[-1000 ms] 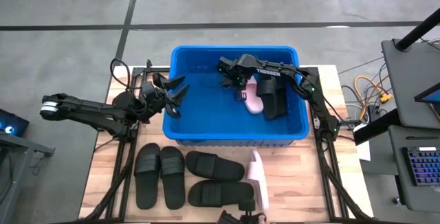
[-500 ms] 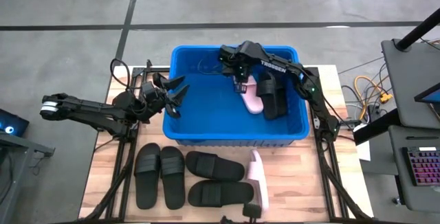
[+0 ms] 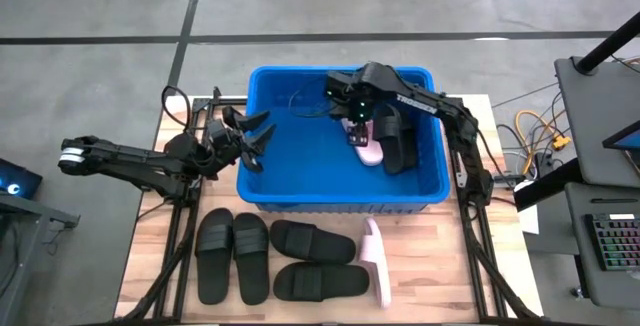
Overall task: Pick and place slides into bin
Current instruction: Adjust the black slide in the blue container
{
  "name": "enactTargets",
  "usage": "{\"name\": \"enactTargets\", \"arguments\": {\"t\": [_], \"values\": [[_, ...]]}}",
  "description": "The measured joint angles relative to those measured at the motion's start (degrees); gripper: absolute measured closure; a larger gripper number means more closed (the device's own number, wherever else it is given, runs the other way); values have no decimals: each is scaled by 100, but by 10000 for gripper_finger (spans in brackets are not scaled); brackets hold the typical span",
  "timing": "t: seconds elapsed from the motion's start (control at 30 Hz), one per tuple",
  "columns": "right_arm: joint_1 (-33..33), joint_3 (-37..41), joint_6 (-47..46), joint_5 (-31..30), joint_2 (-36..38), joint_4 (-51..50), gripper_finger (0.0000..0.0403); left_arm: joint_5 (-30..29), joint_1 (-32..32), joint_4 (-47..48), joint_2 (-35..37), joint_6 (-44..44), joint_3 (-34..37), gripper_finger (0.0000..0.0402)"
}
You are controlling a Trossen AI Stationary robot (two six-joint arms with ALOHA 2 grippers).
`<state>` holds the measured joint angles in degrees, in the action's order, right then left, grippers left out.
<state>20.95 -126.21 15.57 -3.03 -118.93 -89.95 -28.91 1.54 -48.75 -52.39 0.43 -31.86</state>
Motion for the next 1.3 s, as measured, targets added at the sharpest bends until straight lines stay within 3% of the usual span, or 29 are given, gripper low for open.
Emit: {"name": "enactTargets", "arguments": {"t": [0.2,0.47,0.67,0.87,1.3], "values": [[-291,785,-14,-121,602,2,134,2,0,39,1,0,0,217],[-437,2775,125,-1622,1305,279,153,2,0,42,1,1,0,217],[-328,3808,693,-1609,1451,1172,168,2,-4,43,1,0,0,217],[-330,4302,1203,-1692,1453,1996,175,2,-4,49,1,1,0,217],[-245,4867,1832,-2725,1453,2769,181,2,-4,50,1,2,0,217]]}}
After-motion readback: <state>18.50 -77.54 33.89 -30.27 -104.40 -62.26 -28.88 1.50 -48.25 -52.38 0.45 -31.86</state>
